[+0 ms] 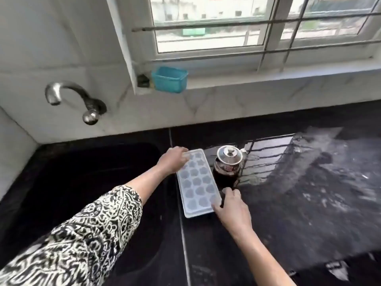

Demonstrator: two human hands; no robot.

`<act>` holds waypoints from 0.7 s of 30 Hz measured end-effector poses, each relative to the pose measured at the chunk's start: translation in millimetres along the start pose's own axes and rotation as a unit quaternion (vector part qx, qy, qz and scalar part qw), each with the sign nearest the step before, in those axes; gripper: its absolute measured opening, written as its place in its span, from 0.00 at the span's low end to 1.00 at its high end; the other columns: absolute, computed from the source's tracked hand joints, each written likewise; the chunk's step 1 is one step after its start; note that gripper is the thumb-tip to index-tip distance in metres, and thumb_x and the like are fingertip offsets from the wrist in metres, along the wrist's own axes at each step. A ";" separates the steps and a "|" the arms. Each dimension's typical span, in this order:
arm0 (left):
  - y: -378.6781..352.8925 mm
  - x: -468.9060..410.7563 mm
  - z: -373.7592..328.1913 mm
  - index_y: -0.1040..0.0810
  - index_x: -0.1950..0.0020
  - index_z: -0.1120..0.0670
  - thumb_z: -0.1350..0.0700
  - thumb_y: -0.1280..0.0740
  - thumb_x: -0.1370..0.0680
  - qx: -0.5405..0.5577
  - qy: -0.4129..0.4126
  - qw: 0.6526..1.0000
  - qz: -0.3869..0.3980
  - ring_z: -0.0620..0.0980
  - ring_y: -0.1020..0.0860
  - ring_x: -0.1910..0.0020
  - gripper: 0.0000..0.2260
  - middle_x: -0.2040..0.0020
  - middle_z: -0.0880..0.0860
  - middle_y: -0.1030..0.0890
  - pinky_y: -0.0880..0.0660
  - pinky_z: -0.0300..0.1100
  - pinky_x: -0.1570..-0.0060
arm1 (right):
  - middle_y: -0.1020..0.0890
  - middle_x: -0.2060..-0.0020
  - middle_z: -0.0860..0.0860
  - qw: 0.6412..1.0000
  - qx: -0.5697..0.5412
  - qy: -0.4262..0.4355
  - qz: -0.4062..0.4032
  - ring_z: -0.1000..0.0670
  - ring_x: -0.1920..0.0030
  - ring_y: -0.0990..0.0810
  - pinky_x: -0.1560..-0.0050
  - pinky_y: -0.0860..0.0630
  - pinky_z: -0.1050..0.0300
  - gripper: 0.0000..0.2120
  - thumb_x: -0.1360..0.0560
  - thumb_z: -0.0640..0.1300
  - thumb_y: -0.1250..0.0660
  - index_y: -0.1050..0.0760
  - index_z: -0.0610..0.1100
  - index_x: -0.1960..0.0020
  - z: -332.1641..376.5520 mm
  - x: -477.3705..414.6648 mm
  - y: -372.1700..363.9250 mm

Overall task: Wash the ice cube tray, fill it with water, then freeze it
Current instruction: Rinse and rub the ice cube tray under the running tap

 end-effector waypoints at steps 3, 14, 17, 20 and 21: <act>-12.3 -3.7 0.2 0.33 0.27 0.52 0.51 0.42 0.19 -0.034 0.013 0.999 0.032 0.54 0.33 0.30 0.21 0.29 0.52 0.30 0.33 0.52 0.34 | 0.31 0.38 0.46 0.998 -0.037 -0.047 0.023 0.42 0.41 0.25 0.45 0.29 0.51 0.25 0.24 0.55 0.36 0.36 0.44 0.32 -17.3 1.9 -11.3; -25.4 -22.8 5.6 0.34 0.27 0.53 0.54 0.45 0.19 -0.064 0.053 0.996 0.035 0.58 0.28 0.36 0.20 0.31 0.55 0.28 0.28 0.53 0.40 | 0.20 0.65 0.50 0.938 -0.323 -0.123 0.026 0.49 0.67 0.16 0.58 0.18 0.48 0.08 0.26 0.44 0.31 0.28 0.45 0.50 -29.2 -2.9 -42.2; -22.5 -27.4 12.3 0.28 0.31 0.52 0.58 0.45 0.21 -0.038 0.061 0.997 0.027 0.59 0.26 0.39 0.19 0.35 0.57 0.25 0.27 0.53 0.41 | 0.20 0.65 0.51 0.920 -0.370 -0.132 0.013 0.50 0.66 0.17 0.55 0.18 0.47 0.07 0.26 0.41 0.30 0.27 0.45 0.51 -32.2 -9.5 -46.2; -9.3 -27.1 28.8 0.28 0.31 0.52 0.56 0.44 0.20 -0.036 0.074 0.997 0.005 0.61 0.32 0.34 0.18 0.34 0.58 0.27 0.33 0.51 0.37 | 0.21 0.62 0.51 0.900 -0.411 -0.145 0.005 0.53 0.65 0.19 0.54 0.18 0.49 0.06 0.26 0.38 0.31 0.27 0.45 0.51 -34.9 -13.4 -47.7; -3.2 -25.3 35.0 0.28 0.31 0.52 0.55 0.44 0.19 -0.037 0.077 0.996 -0.003 0.61 0.33 0.33 0.18 0.33 0.58 0.28 0.34 0.50 0.36 | 0.22 0.61 0.50 0.893 -0.426 -0.144 0.001 0.54 0.64 0.19 0.55 0.18 0.51 0.07 0.25 0.37 0.32 0.27 0.45 0.50 -34.6 -15.6 -47.1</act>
Point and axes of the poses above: each hand's wrist, its own x-axis away from the middle knuckle, its own y-axis out of the back of the hand, z = x × y, the point moved 10 cm from there along -x, towards the middle knuckle
